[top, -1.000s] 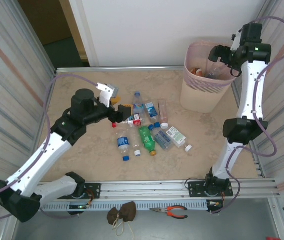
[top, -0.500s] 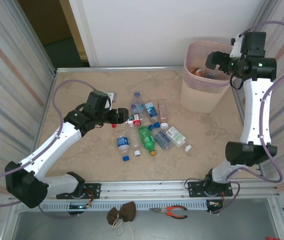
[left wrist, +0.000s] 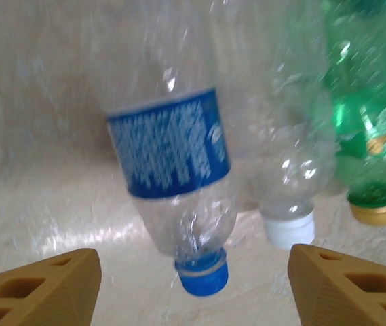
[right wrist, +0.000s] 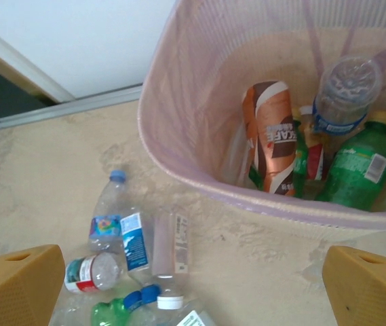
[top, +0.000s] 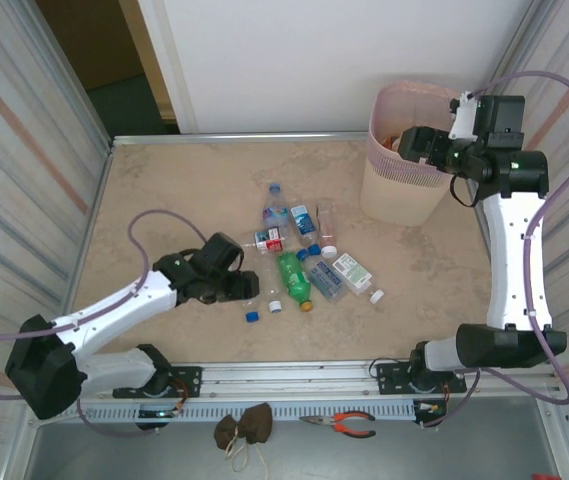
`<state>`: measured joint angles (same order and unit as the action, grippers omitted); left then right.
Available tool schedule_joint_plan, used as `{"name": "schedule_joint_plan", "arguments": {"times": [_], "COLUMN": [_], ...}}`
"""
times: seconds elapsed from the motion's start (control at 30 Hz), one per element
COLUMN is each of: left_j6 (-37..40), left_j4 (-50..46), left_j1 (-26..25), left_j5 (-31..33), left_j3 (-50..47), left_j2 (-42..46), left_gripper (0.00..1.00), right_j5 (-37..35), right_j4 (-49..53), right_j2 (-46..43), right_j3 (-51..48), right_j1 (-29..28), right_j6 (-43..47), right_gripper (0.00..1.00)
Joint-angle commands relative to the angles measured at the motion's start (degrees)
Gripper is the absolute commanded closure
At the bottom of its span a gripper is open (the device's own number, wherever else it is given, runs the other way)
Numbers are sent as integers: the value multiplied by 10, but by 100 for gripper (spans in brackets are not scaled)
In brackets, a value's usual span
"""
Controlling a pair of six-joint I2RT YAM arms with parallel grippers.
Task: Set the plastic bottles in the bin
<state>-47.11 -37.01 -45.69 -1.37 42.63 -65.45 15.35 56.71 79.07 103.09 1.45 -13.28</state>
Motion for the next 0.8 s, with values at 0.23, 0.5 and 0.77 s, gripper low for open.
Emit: {"name": "schedule_joint_plan", "arguments": {"times": [0.23,0.5,0.77], "left_j6": [-176,-191,-180], "left_j4": [39,72,90], "left_j1": [-108,-117,-118], "left_j5": [57,57,57], "left_j3": [-61,-56,-55], "left_j2": [-24,-82,-100], "left_gripper": [36,40,51], "right_j5": [52,53,43], "right_j4": [-43,-37,-32], "right_j2": [-44,-43,-47], "right_j3": [-48,-34,-26], "right_j1": [-23,-48,-63], "right_j6": [-17,-13,-6], "right_gripper": [4,4,4]}}
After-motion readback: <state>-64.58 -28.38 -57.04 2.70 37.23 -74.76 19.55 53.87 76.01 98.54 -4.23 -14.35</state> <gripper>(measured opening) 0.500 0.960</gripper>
